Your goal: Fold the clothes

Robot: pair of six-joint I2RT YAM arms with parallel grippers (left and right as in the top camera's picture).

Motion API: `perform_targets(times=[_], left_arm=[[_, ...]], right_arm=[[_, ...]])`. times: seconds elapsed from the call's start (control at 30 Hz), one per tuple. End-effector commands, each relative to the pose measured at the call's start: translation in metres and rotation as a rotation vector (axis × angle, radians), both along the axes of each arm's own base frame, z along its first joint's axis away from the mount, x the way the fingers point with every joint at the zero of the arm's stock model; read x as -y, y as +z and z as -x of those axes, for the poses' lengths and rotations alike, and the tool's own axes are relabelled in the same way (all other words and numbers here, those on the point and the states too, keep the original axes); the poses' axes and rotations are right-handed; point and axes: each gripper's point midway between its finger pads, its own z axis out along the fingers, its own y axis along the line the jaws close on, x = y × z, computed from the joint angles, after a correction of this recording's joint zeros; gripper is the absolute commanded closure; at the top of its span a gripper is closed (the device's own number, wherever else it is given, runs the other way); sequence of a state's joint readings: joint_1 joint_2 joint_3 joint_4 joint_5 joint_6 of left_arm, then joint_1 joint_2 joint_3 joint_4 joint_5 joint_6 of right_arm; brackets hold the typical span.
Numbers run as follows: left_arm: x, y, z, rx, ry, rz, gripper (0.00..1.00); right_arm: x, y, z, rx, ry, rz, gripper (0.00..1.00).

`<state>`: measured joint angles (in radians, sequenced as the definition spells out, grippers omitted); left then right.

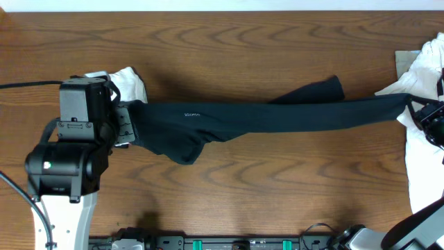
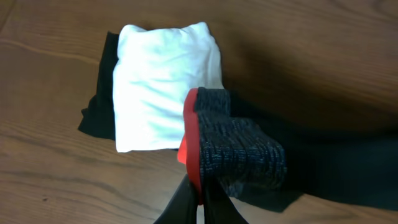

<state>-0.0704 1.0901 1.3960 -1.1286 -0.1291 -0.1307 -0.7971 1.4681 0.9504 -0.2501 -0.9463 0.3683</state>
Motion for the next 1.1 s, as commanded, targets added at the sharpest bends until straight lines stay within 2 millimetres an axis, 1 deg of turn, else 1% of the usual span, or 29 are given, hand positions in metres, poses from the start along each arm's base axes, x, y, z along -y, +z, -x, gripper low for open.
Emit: perform_targets(times=[0.0, 0.17, 0.27, 0.37, 0.47, 0.6, 0.73, 0.83, 0.9, 1.0, 1.03, 1.07], left_arm=[[0.007, 0.043, 0.006, 0.112, -0.033, 0.012, 0.94], [0.019, 0.080, 0.026, 0.154, -0.093, 0.020, 0.94], [0.023, 0.101, 0.040, 0.184, -0.129, 0.015, 0.94], [0.019, 0.128, 0.058, 0.234, -0.144, 0.001, 0.94], [0.010, 0.152, 0.076, 0.292, -0.119, -0.019, 0.94], [0.003, 0.180, 0.099, 0.374, -0.106, -0.018, 0.94], [0.001, 0.200, 0.115, 0.443, -0.104, -0.008, 0.94], [0.001, 0.216, 0.126, 0.507, -0.110, 0.006, 0.94], [0.000, 0.224, 0.132, 0.543, -0.109, 0.010, 0.94], [0.000, 0.228, 0.129, 0.552, -0.108, 0.011, 0.94], [0.001, 0.226, 0.125, 0.539, -0.109, 0.010, 0.94], [0.002, 0.221, 0.118, 0.512, -0.110, 0.006, 0.94]], right_arm=[[-0.001, 0.060, 0.003, 0.097, -0.020, 0.005, 0.99], [-0.012, 0.112, 0.019, 0.118, -0.054, 0.047, 0.99], [-0.018, 0.143, 0.031, 0.124, -0.084, 0.111, 0.99], [-0.016, 0.170, 0.047, 0.096, -0.162, 0.187, 0.99], [-0.008, 0.187, 0.061, 0.055, -0.232, 0.247, 0.98], [0.007, 0.202, 0.077, 0.021, -0.312, 0.274, 0.99], [0.020, 0.220, 0.091, 0.029, -0.379, 0.286, 0.99], [0.027, 0.234, 0.105, 0.024, -0.431, 0.292, 0.99], [0.030, 0.239, 0.112, 0.015, -0.459, 0.289, 0.99], [0.035, 0.237, 0.117, -0.015, -0.479, 0.262, 0.99], [0.036, 0.233, 0.117, -0.027, -0.479, 0.252, 0.99], [0.040, 0.226, 0.115, -0.053, -0.481, 0.231, 0.99]])
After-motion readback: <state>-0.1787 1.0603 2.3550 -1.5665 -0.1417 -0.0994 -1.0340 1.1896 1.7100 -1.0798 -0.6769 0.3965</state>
